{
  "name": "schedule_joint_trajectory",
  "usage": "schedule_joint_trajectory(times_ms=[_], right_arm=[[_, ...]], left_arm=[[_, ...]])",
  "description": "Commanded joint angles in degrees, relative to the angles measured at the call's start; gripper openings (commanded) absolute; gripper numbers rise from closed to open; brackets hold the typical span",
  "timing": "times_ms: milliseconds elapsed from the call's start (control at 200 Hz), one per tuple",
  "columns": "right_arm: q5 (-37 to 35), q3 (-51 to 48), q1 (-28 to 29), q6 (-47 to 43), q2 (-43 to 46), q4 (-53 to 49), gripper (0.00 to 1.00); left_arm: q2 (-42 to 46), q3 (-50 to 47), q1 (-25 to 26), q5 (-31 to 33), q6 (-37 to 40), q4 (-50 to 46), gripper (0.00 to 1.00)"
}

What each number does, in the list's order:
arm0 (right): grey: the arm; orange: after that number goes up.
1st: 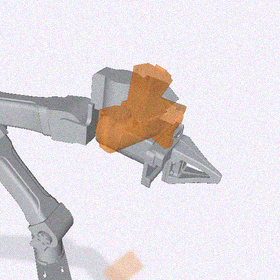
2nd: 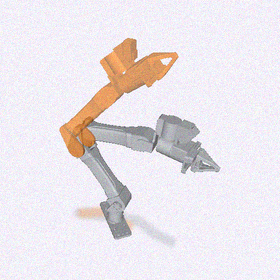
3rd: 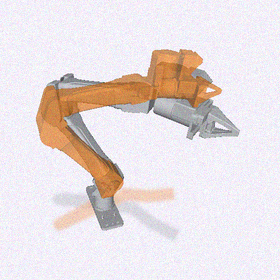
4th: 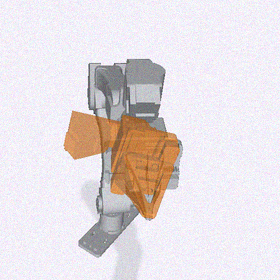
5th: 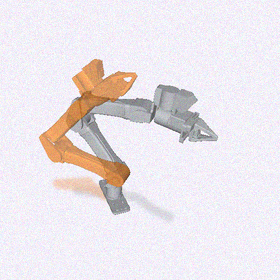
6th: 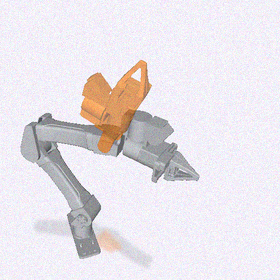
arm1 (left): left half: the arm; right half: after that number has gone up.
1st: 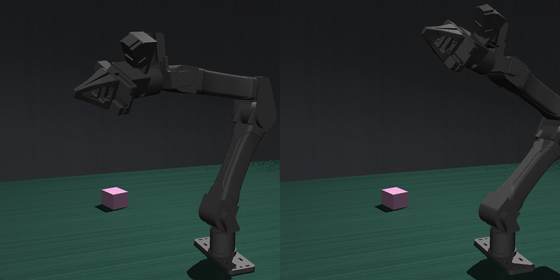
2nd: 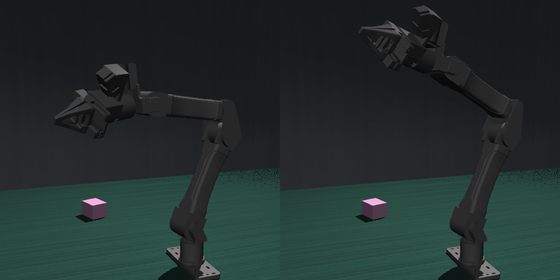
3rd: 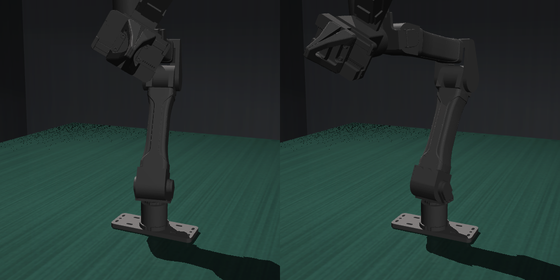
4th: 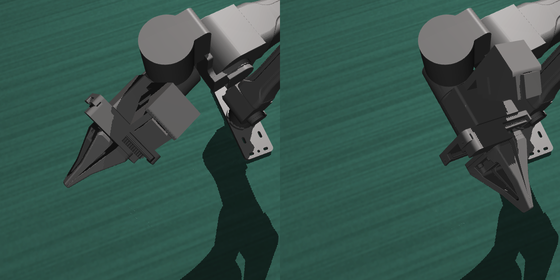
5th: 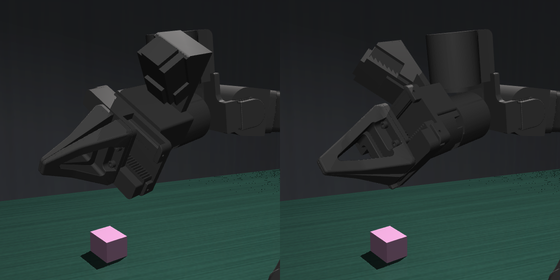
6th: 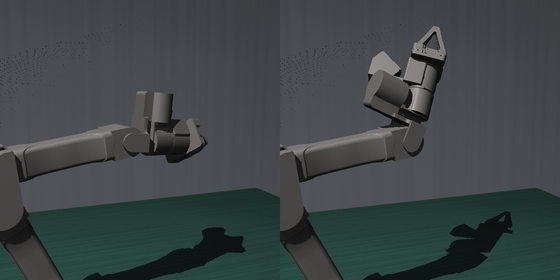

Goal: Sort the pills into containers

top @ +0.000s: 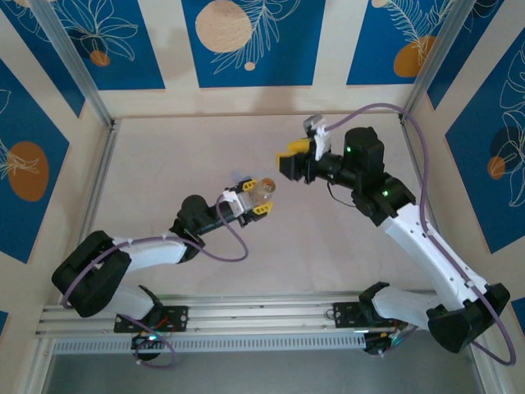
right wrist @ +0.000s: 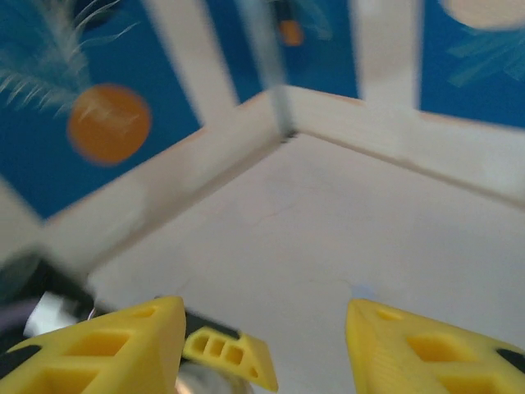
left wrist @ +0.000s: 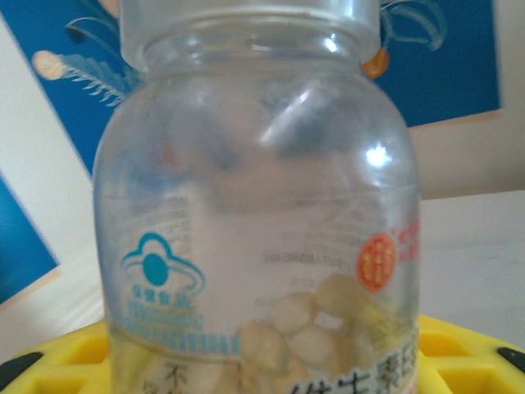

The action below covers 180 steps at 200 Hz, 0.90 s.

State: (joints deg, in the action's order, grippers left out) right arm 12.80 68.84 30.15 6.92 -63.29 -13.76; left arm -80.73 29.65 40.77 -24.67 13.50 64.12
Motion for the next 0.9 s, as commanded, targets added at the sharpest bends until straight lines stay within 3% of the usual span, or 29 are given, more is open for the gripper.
schedule_joint_trajectory(times_ms=[0, 160, 325, 610, 895], right_arm=[[20.4, -4.0, -1.3, -24.7, 1.4, 1.3, 0.55], [37.5, -4.6, -5.3, -35.5, 0.4, -1.8, 0.55], [47.5, 2.7, -5.5, -49.9, -5.4, -17.7, 0.56], [48.1, 7.5, -3.3, -59.5, -10.2, -26.2, 0.56], [42.8, 8.9, -1.7, -62.9, -13.3, -30.3, 0.56]], left_arm=[[2.4, 0.1, -1.2, -12.8, -4.9, 2.3, 0.00], [3.5, 0.8, -1.6, -20.1, -6.3, -0.6, 0.00], [4.2, 2.0, -1.7, -22.4, -4.7, -5.7, 0.00], [3.5, 3.0, -1.7, -22.6, -5.0, -5.2, 0.00], [2.4, 4.4, -1.7, -23.7, -5.1, -5.4, 0.00]])
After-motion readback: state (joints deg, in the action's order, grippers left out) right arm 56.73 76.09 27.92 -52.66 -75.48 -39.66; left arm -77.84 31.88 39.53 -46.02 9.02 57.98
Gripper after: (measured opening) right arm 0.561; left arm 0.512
